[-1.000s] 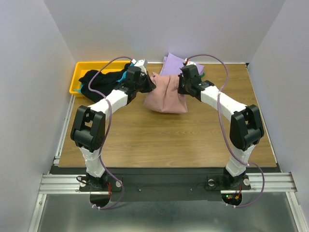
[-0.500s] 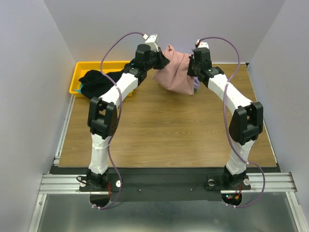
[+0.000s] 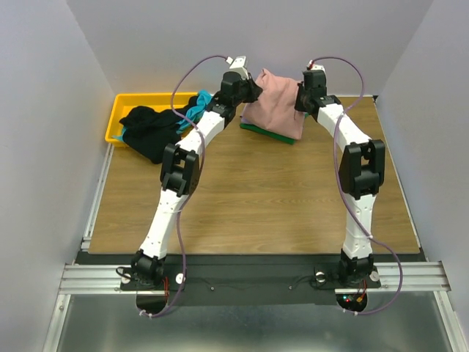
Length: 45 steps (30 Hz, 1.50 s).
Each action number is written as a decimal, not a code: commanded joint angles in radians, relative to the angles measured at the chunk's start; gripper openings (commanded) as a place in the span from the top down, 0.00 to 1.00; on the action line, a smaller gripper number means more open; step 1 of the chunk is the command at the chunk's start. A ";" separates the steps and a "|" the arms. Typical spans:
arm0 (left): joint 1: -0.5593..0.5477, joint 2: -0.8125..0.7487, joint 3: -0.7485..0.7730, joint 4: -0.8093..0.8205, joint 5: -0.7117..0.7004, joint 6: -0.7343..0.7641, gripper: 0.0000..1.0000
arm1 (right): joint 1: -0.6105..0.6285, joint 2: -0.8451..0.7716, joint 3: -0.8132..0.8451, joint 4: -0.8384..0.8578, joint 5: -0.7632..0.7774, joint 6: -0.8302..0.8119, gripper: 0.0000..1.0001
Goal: Fold and stack the t-shirts
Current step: Neatly place the folded tshirt to the corner
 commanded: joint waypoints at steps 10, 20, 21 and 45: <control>0.045 0.120 0.097 0.247 -0.116 -0.125 0.58 | -0.085 0.169 0.175 0.034 -0.083 -0.004 0.78; 0.044 -0.128 -0.019 0.160 -0.136 -0.035 0.01 | -0.091 -0.044 0.091 0.031 0.022 0.038 0.00; 0.044 -0.186 -0.036 0.132 -0.107 -0.032 0.01 | -0.091 -0.080 0.063 0.031 0.002 0.041 0.00; -0.004 -1.915 -2.013 -0.055 -0.310 -0.343 0.02 | -0.085 -1.383 -1.395 0.066 -0.349 0.432 0.00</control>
